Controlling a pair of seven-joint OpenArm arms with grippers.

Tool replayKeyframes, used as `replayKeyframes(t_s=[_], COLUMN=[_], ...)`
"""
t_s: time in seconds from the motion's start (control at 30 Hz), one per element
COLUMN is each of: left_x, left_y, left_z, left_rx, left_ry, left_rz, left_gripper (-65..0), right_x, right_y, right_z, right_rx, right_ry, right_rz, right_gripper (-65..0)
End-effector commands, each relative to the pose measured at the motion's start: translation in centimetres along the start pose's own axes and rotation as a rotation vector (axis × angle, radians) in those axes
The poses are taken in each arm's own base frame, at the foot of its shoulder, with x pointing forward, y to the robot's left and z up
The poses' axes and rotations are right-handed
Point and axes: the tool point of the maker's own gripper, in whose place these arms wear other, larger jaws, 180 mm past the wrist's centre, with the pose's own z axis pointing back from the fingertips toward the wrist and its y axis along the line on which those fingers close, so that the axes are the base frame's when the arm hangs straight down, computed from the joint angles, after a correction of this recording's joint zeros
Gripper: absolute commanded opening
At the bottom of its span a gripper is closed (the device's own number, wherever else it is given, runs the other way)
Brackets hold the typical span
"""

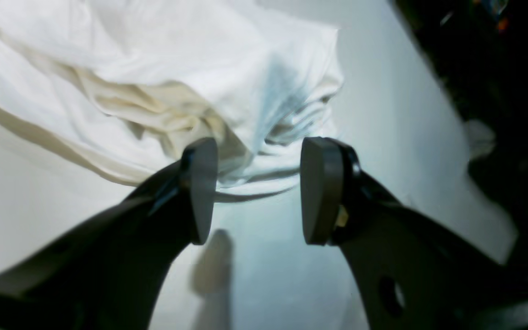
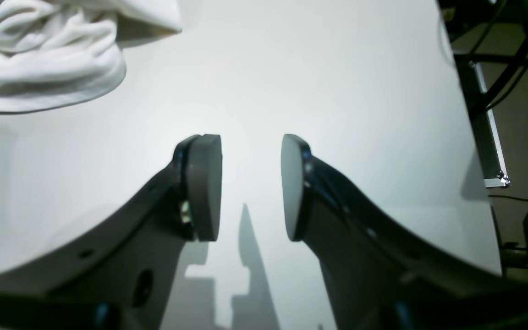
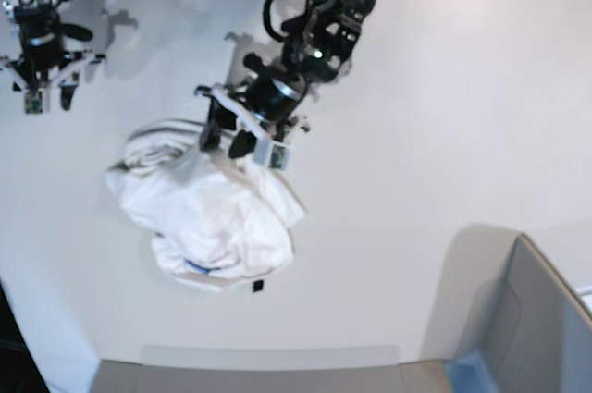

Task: Layout the t-shirt on the table in an organized manner, then fold the t-shirt properly
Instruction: 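Grasp the t-shirt fabric with the left gripper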

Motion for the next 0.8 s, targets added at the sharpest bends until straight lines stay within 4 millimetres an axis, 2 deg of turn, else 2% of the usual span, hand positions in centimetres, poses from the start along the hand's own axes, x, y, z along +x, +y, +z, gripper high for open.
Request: replayKeyframes(t_s=[0.0, 0.07, 0.17, 0.3, 0.43, 0.6, 0.7, 0.77], left_x=[3.0, 3.6, 3.3, 2.5, 2.0, 2.1, 2.6, 2.2], left_y=[-0.7, 0.3, 1.4, 2.0, 2.3, 2.1, 0.7, -0.2], left_z=[-0.2, -0.5, -1.5, -3.2, -3.7, -3.7, -4.3, -4.9], left_rx=[-0.038, -0.053, -0.078, -0.108, -0.114, -0.118, -0.151, -0.167], left_ry=[-0.088, -0.092, -0.069, -0.018, 0.002, 0.002, 0.012, 0.041], left_rz=[0.033, 0.136, 0.284, 0.398, 0.439, 0.44, 0.402, 0.373], left_gripper=[-35.0, -35.0, -35.0, -35.0, -35.0, -35.0, -35.0, -35.0], right_x=[0.9, 0.5, 0.1, 0.0, 0.0, -0.1, -0.1, -0.2], right_y=[-0.2, 0.0, 0.4, 0.4, 0.4, 0.3, 0.4, 0.6], right_z=[0.3, 0.5, 0.5, 0.5, 0.6, 0.5, 0.5, 0.6], right_rx=[-0.002, 0.003, 0.007, 0.005, 0.004, 0.003, 0.003, 0.005], right_ry=[-0.037, -0.025, -0.019, -0.016, -0.016, -0.015, -0.014, -0.012], right_rz=[0.017, 0.017, -0.005, -0.003, -0.005, -0.004, -0.006, -0.018], right_gripper=[-44.2, -44.2, -44.3, -44.3, -44.3, -44.3, -44.3, -44.3])
